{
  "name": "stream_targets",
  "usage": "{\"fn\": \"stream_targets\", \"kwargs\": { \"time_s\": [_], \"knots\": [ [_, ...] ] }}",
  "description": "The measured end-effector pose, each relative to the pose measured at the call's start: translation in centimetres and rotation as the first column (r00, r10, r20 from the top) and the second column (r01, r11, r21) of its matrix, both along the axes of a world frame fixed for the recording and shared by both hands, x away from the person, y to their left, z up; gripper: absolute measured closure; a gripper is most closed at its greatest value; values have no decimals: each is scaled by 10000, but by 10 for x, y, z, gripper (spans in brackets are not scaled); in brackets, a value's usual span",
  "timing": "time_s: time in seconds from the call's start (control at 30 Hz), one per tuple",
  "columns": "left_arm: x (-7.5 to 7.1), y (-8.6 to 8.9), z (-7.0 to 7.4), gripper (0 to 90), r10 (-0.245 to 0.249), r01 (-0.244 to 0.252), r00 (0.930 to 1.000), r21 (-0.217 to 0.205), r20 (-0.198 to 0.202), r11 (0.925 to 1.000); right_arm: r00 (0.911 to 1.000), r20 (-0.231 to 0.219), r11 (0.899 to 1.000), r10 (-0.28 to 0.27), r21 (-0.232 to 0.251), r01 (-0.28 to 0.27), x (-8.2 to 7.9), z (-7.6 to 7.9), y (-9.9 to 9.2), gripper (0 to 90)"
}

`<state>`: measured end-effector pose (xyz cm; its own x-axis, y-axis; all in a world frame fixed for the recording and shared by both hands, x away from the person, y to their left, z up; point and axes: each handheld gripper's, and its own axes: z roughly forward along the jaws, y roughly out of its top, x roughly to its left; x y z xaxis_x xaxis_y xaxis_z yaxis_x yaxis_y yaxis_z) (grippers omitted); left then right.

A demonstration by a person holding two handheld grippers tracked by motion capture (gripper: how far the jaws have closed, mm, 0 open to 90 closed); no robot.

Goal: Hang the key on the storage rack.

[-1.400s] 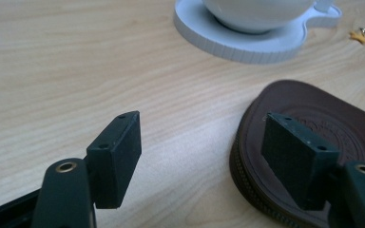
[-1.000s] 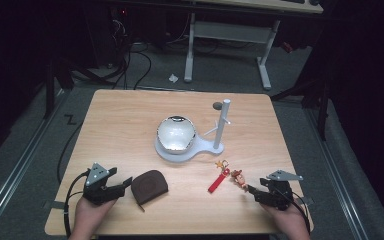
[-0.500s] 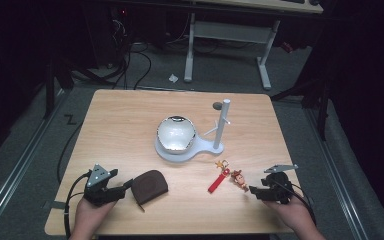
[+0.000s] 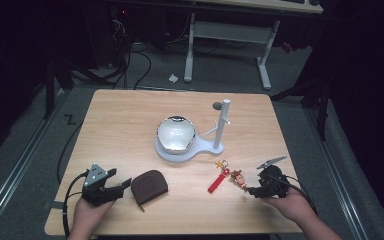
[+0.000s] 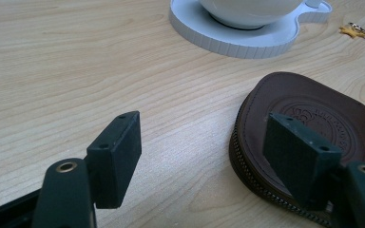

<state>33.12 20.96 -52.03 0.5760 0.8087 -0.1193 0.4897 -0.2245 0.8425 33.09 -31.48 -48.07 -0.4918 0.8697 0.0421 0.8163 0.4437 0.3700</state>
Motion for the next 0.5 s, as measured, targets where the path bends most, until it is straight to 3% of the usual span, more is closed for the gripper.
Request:
{"fn": "stream_targets", "kwargs": {
  "time_s": [0.2, 0.3, 0.5],
  "knots": [
    [1, -2, 1, 299, -160, 160, 9999, 24, 30, 9999, 9965, -662, 9978, 504, -403, -531, 6, 3, 9, 422],
    [1, -3, 1, 298, -247, 247, 9997, 89, 8, 9997, 9950, -778, 9960, 619, -601, -667, 10, 6, 14, 459],
    [4, -6, -1, 301, -370, 370, 9993, 4, -71, 9993, 9927, -1096, 9977, 508, -392, -554, 25, 12, 20, 537]
  ]
}}
